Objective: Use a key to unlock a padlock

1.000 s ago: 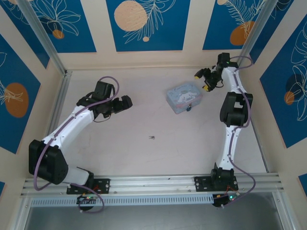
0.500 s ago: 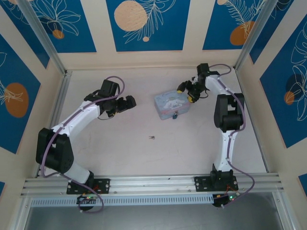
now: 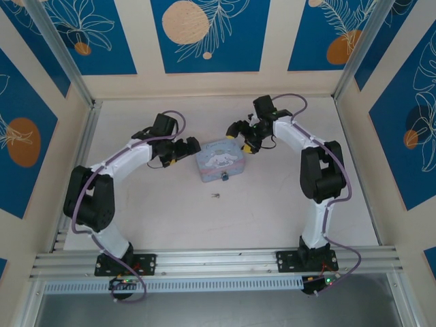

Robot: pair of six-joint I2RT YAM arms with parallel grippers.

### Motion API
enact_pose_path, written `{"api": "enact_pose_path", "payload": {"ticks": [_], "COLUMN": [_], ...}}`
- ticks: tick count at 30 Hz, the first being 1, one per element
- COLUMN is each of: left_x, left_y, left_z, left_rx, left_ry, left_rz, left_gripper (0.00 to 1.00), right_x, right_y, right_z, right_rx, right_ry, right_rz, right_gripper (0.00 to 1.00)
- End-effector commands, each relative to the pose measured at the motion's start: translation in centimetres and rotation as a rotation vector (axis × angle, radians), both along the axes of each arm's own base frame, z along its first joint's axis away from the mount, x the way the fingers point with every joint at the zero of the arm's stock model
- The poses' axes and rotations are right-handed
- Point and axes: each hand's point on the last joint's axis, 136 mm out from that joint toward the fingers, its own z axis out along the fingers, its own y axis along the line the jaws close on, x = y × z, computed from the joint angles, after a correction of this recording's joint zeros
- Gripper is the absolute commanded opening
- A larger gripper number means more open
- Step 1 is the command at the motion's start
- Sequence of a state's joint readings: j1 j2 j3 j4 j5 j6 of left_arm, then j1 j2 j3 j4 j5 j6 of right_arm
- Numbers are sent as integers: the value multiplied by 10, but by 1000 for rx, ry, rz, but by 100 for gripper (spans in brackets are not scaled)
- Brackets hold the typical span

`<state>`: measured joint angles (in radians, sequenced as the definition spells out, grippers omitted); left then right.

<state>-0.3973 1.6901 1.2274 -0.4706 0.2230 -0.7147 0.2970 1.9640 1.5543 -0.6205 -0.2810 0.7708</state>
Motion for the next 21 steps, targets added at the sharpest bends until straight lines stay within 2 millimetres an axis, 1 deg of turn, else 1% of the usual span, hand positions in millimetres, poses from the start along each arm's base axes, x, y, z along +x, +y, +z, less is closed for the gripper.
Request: {"api": "enact_pose_path", "payload": {"ticks": [1, 7, 12, 17, 21], "left_x": [5, 13, 28, 45, 51], "left_y": [-26, -54, -75, -88, -94], "left_z": [11, 4, 2, 2, 4], "left_rx": [-68, -98, -114, -119, -121], "left_ry": [-20, -15, -14, -12, -9], "left_rz": [-33, -63, -97, -126, -141], "left_gripper": [100, 100, 100, 100, 100], "right_x": [-11, -25, -34, -41, -43], "right_y": [-10, -23, -27, -27, -27], "right_z": [9, 2, 4, 3, 4], "right_rx": [-28, -47, -18, 4, 12], "right_ry": [0, 26, 34, 42, 44], "right_rz": [-30, -44, -59, -68, -75], "right_gripper": [82, 82, 82, 82, 81]}}
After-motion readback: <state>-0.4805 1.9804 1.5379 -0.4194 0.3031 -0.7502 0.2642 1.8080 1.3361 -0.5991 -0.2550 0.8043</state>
